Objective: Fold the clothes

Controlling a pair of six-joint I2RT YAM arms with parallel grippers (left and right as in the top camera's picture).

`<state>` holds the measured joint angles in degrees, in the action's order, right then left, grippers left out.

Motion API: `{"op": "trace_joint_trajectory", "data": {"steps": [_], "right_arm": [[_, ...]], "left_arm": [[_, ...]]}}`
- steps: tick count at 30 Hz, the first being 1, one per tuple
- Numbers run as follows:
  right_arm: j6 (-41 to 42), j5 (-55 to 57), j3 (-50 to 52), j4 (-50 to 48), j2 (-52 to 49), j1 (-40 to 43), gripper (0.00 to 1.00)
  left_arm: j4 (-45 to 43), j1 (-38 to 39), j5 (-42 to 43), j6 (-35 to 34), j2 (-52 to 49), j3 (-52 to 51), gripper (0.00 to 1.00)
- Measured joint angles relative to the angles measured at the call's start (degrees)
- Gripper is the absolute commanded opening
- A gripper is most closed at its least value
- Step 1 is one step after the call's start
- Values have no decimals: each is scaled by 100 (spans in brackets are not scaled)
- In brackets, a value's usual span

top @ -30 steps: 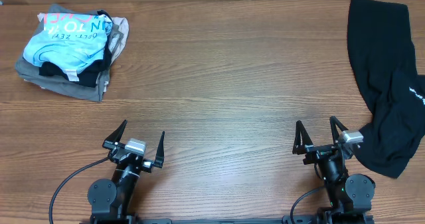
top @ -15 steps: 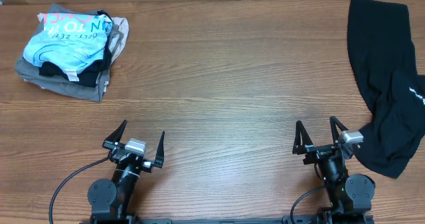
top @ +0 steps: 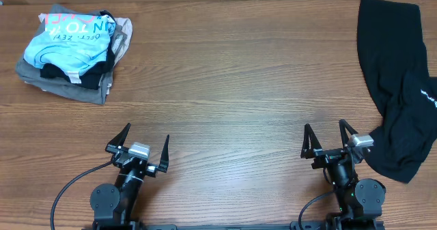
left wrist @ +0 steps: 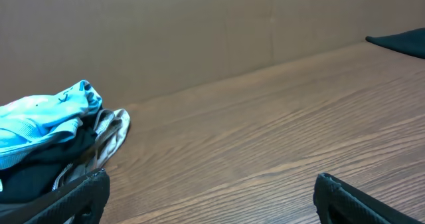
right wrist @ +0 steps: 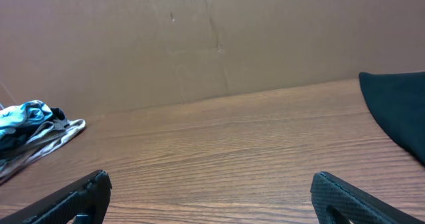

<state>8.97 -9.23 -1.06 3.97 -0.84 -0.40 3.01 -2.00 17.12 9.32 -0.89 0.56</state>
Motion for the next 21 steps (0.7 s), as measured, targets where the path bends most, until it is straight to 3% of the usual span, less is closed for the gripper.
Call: {"op": "trace_joint_trajectory", "data": {"steps": [15,21], "right_arm": [[-2,24,0,-166,0,0,100],[2,22,0,-667,0,0,100]], "left_arm": [[-28,0,-15,2,0,0,100],[-706,0,72,-127,0,-9,100]]}}
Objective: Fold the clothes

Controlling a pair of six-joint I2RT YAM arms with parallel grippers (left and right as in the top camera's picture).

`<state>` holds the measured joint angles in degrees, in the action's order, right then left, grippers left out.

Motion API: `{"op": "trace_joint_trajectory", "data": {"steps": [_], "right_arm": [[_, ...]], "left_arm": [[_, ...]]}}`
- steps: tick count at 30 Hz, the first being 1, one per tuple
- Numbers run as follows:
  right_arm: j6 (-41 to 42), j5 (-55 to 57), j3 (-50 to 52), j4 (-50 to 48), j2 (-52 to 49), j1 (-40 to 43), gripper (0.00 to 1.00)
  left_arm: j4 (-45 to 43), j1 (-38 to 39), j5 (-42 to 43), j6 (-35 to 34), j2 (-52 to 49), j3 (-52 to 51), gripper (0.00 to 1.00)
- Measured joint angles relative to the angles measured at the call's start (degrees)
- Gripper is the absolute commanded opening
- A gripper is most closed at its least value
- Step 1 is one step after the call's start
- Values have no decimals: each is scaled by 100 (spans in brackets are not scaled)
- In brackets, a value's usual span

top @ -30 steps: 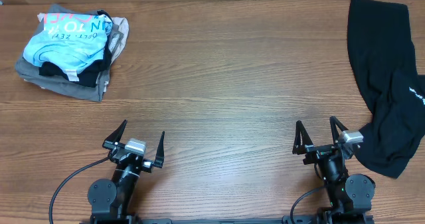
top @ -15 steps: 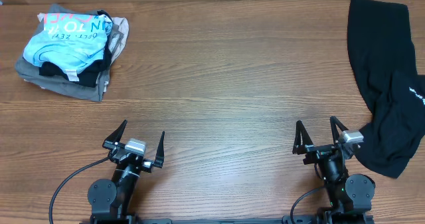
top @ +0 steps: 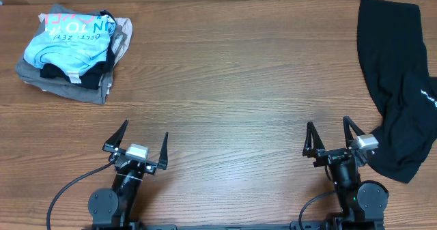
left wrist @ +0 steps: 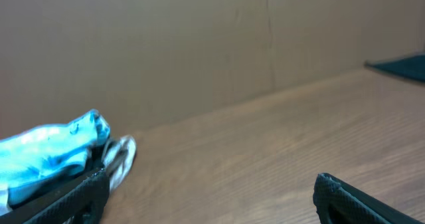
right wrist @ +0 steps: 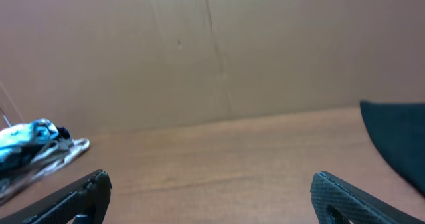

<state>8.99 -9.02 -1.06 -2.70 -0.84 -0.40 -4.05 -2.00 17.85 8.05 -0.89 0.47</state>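
Observation:
A black garment (top: 396, 87) lies unfolded along the table's right side, from the far edge down to beside my right gripper (top: 329, 140); its edge shows in the right wrist view (right wrist: 398, 127). A pile of folded clothes (top: 72, 46), light blue on top, sits at the far left, seen also by the left wrist camera (left wrist: 53, 154). My left gripper (top: 142, 140) is near the front edge, left of centre. Both grippers are open with nothing between the fingers.
The wooden table (top: 232, 87) stretches between the pile and the black garment. A brown cardboard wall (right wrist: 199, 44) stands behind the far edge. Cables run from the arm bases at the front.
Both grippers have drawn back slightly toward the front edge and tilted up, so the wrist views show more wall. Clothes have not moved.

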Motion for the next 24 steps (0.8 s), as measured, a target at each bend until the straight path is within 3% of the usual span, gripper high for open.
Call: {"op": "trace_joint_trajectory", "data": {"steps": [3,6,14,19,24], "right_arm": [[98,-2,0,-348,0,0,100],[251,-55,-57,-533,0,0,100],[144,-59,-1587,577,-367,0,100],[-48,52,-2962,1515,-1578,0,100],[-131,70,-4350,2643,-3517,0,100]], "left_arm": [[-46,0,57,-295,2,33,100],[466,0,83,-549,2,321,100],[1961,0,90,-664,-566,2273,100],[2643,0,90,-664,-1910,3593,100],[3366,0,92,-664,-3639,4900,100]]}}
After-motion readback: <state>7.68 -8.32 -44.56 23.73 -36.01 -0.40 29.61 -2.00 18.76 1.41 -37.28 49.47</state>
